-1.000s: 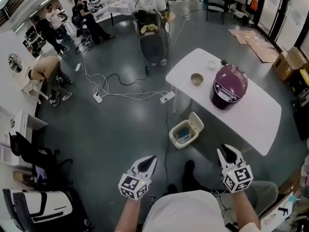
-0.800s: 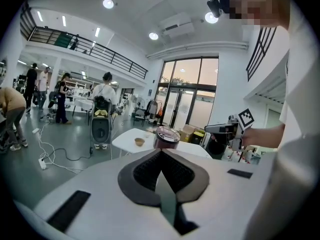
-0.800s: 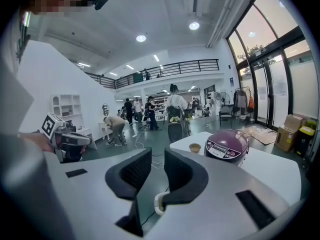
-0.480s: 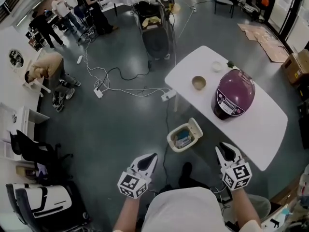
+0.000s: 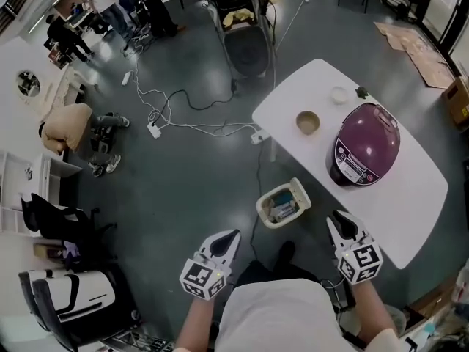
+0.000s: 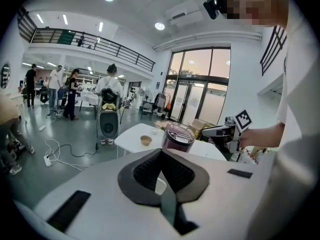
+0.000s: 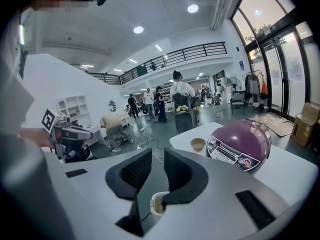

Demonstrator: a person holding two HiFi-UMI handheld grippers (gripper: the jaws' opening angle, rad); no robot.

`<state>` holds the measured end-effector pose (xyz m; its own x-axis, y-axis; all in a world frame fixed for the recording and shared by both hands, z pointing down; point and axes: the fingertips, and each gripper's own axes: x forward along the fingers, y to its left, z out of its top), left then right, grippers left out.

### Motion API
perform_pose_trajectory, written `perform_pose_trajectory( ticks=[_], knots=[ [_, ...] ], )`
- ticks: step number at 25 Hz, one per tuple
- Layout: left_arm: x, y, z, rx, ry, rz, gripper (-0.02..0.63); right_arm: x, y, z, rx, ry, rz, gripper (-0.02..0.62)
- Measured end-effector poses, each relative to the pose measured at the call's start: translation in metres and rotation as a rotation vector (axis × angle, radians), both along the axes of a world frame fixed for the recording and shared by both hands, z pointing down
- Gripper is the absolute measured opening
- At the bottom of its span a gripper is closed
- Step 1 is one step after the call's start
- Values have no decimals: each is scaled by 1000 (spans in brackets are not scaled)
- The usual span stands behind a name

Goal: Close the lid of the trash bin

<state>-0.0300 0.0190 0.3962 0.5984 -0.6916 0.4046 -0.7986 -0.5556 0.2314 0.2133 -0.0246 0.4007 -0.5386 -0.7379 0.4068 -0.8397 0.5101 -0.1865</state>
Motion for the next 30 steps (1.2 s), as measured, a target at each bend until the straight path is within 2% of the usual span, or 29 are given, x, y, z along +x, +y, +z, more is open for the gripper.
perform_pose_trajectory(
  ticks=[8,17,23,30],
  knots=[
    [-6,-31,17,-26,-33,21,17,-9,-22,22,-43,4,9,91],
    [-16,-98,49,-13,-26,133,17,-21,-66,56,-82,50,86,91],
    [-18,-114,95,-66,-30,227,17,-30,-73,96,-142,92,126,91],
    [-22,-133,154,-101,-49,284,17,-41,-94,158,-198,123,152,91]
  ],
)
